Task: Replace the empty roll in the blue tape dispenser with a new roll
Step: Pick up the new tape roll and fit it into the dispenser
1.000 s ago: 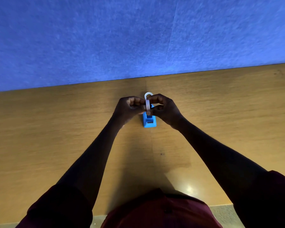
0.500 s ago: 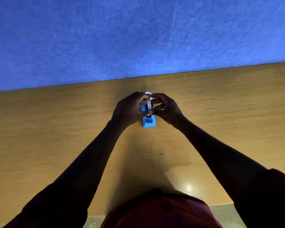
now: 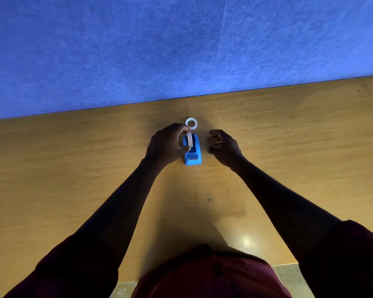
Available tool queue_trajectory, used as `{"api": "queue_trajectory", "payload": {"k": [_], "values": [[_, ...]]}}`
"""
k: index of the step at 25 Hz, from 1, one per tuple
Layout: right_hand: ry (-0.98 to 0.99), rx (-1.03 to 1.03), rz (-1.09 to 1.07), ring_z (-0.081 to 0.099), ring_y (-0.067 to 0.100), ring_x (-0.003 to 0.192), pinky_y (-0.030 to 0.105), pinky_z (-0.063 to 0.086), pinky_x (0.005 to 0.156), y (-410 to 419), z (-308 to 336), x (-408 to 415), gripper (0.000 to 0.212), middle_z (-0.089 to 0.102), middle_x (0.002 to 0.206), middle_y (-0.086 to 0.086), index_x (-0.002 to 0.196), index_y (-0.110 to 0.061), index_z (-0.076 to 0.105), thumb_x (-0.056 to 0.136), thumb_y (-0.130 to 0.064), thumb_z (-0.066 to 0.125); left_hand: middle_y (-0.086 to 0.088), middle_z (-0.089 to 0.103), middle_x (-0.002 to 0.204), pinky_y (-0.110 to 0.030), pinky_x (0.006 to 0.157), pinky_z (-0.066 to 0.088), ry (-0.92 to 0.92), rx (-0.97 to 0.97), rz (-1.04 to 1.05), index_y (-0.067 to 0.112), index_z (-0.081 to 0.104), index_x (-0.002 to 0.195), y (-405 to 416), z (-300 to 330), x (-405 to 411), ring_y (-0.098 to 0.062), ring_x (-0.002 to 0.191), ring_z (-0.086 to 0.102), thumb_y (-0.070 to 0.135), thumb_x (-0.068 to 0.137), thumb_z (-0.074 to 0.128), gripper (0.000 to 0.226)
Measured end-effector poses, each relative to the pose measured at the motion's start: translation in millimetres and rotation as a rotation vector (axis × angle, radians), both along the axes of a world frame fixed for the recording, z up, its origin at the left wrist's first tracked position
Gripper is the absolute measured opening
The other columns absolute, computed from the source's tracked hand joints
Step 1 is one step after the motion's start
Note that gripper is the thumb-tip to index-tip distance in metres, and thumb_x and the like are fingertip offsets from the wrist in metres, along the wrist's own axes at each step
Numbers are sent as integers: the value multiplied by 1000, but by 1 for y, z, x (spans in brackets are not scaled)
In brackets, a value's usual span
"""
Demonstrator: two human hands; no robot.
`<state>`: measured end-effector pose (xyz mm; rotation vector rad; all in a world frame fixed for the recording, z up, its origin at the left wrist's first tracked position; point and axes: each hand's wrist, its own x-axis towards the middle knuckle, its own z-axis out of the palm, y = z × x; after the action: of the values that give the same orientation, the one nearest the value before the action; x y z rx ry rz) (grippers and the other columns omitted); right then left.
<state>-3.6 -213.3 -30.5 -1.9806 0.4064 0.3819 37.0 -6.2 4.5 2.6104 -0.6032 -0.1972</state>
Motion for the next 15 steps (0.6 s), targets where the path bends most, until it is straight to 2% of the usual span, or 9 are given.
{"api": "queue_trajectory", "payload": {"k": [4, 8, 13, 15], "values": [[48, 7, -12, 62, 7, 103, 11, 48, 68, -3, -8, -3, 60, 64, 121, -3, 136, -16, 53, 82, -8, 78, 8, 70, 118, -24, 72, 48, 3, 34, 15, 24, 61, 122, -3, -4, 1, -11, 97, 66, 34, 78, 84, 50], [64, -18, 4, 61, -4, 89, 11, 48, 65, -4, -11, -1, 58, 63, 109, -11, 133, -19, 54, 82, -12, 80, 7, 70, 118, -35, 80, 59, 22, 61, 18, 24, 61, 121, -5, -8, 3, -13, 100, 67, 32, 79, 83, 49], [55, -35, 14, 63, 5, 97, 15, 51, 74, -3, -14, -2, 58, 66, 115, -4, 133, -17, 54, 82, -13, 80, 6, 69, 120, -35, 83, 59, 23, 56, -4, 23, 61, 122, -4, -11, 4, -13, 103, 67, 30, 79, 83, 49], [56, -37, 19, 63, 4, 96, 12, 50, 70, -3, -13, -2, 57, 66, 114, -5, 133, -17, 54, 82, -13, 80, 7, 69, 120, -32, 83, 58, 25, 48, -5, 23, 62, 123, -3, -13, 4, -13, 104, 67, 29, 78, 84, 50]]}}
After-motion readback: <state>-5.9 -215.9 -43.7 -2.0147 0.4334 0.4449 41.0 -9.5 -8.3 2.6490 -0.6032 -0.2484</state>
